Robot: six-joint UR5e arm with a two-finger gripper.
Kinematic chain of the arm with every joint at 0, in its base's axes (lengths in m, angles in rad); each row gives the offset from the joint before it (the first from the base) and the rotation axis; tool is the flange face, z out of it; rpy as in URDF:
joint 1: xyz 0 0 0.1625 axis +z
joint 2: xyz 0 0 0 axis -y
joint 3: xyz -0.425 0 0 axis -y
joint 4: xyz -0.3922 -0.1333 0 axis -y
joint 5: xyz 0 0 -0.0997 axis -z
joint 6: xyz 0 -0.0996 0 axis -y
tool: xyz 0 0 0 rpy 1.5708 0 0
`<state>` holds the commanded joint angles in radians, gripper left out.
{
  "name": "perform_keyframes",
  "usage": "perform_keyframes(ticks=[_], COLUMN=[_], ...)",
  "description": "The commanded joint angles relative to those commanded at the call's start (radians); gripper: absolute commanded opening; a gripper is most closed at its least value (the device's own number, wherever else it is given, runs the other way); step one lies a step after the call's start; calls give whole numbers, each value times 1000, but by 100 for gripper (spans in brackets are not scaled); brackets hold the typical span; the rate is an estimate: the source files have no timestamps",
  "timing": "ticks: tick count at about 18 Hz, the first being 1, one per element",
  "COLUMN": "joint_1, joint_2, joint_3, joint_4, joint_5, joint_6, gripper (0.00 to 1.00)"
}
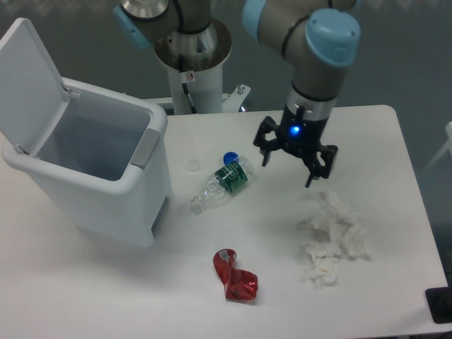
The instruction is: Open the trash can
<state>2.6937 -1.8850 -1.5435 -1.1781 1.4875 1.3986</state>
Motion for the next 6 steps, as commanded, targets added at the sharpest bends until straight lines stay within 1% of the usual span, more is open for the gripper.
perform_keyframes(ticks=[1,3,4,6], joint_1=[0,0,2,6], joint_2=[-31,-81,-94,-97], joint_3=[26,65,68,63], joint_4=[2,2,9,32], joint_5=[49,102,105,106], joint_6=[35,62,63,65], gripper=[100,100,100,100])
